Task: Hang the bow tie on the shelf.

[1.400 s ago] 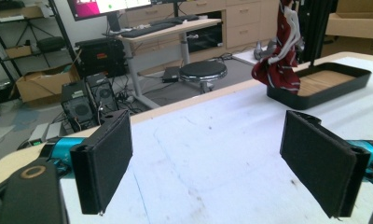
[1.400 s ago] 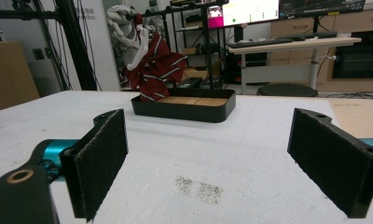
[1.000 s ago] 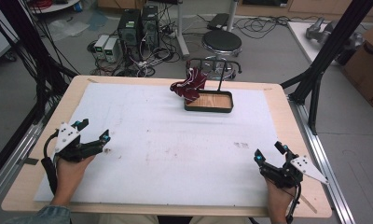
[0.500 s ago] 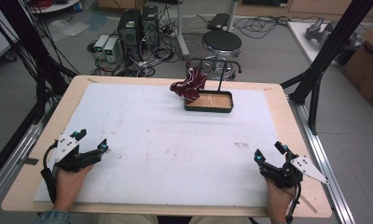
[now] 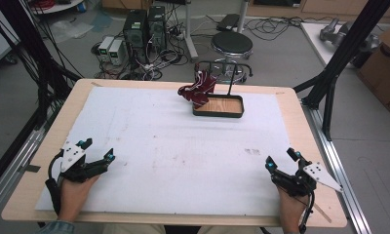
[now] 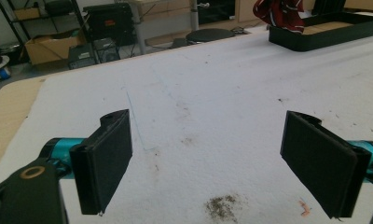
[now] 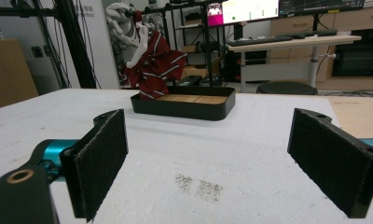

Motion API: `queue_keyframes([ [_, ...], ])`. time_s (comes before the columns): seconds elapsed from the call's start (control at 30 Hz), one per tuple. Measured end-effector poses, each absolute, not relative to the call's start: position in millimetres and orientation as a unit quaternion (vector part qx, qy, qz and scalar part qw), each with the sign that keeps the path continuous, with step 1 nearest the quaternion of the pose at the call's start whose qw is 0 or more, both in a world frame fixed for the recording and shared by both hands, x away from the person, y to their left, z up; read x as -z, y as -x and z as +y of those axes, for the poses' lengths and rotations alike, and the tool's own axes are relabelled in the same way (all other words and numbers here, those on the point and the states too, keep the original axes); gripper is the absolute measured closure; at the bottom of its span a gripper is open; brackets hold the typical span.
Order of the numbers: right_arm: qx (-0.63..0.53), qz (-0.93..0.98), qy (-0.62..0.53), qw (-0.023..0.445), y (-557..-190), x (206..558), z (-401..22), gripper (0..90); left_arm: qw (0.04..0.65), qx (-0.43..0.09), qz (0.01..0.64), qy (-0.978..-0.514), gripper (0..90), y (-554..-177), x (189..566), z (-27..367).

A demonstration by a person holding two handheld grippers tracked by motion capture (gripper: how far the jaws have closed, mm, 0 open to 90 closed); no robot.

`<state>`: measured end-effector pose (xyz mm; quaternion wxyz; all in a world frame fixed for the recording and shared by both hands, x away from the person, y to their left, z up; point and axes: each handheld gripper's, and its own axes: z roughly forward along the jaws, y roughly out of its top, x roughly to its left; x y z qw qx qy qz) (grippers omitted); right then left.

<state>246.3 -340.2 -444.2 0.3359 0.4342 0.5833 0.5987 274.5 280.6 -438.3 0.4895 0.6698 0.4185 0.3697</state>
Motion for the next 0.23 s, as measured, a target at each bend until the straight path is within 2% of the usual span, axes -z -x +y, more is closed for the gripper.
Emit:
queue_keyframes([
  [0.23,-0.598,0.583,-0.434,0.337,-246.3,444.2,-339.9,11.1,0.487,-0.371,0.421,-0.670,17.0,-275.3,439.0,281.2],
])
